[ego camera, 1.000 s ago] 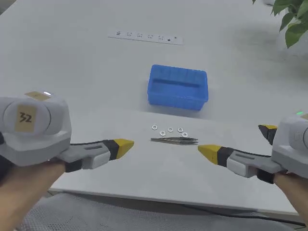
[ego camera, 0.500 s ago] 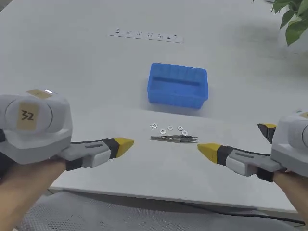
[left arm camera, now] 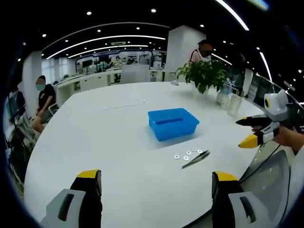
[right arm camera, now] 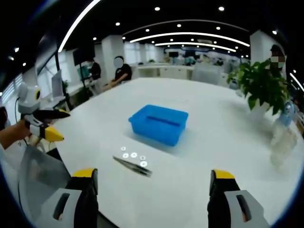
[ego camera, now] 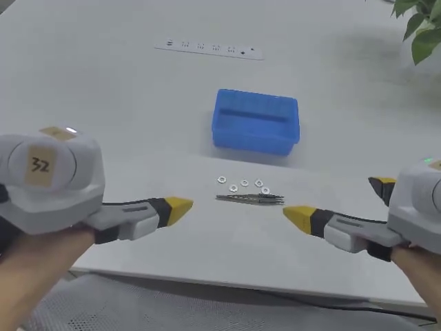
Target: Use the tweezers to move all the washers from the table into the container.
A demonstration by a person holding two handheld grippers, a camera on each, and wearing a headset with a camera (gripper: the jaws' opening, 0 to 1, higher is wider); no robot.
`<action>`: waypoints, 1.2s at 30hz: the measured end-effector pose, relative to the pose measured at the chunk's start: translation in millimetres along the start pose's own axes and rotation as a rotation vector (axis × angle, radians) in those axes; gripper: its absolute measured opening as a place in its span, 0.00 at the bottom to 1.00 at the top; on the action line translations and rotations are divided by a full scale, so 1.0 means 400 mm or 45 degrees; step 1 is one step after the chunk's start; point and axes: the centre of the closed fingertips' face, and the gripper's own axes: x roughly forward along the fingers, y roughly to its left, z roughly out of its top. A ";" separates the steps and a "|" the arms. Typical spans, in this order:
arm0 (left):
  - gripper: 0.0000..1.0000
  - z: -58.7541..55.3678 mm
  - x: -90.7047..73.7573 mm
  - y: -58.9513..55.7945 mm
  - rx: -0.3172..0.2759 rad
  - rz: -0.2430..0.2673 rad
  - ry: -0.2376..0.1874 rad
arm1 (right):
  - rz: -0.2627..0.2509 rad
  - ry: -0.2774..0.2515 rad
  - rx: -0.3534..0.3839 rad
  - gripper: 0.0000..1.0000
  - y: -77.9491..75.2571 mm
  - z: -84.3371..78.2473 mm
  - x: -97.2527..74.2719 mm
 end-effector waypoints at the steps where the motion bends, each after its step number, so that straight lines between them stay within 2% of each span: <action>1: 0.99 0.000 0.000 0.001 0.001 0.000 0.001 | 0.001 0.001 0.001 0.97 0.000 0.000 0.000; 5: 0.95 -0.005 0.001 0.002 0.000 -0.003 0.013 | 0.001 0.003 0.001 0.96 0.000 0.000 0.003; 11: 0.92 0.002 0.006 -0.003 -0.004 -0.023 -0.007 | 0.000 0.012 -0.003 0.95 -0.002 -0.004 0.006; 15: 0.89 0.007 0.019 -0.024 0.010 -0.084 -0.019 | -0.001 0.014 0.001 0.94 -0.003 -0.007 0.006; 20: 0.81 0.008 0.037 -0.040 0.080 -0.122 0.006 | 0.003 0.022 0.006 0.92 -0.005 -0.015 0.007; 24: 0.76 0.011 0.055 -0.058 0.124 -0.177 0.027 | 0.009 0.018 0.008 0.88 -0.005 -0.015 0.007; 27: 0.68 0.010 0.068 -0.074 0.166 -0.223 0.046 | 0.012 0.019 0.008 0.87 -0.005 -0.016 0.008; 36: 0.52 -0.017 0.124 -0.118 0.281 -0.347 0.124 | 0.037 0.032 0.017 0.81 -0.002 -0.024 0.016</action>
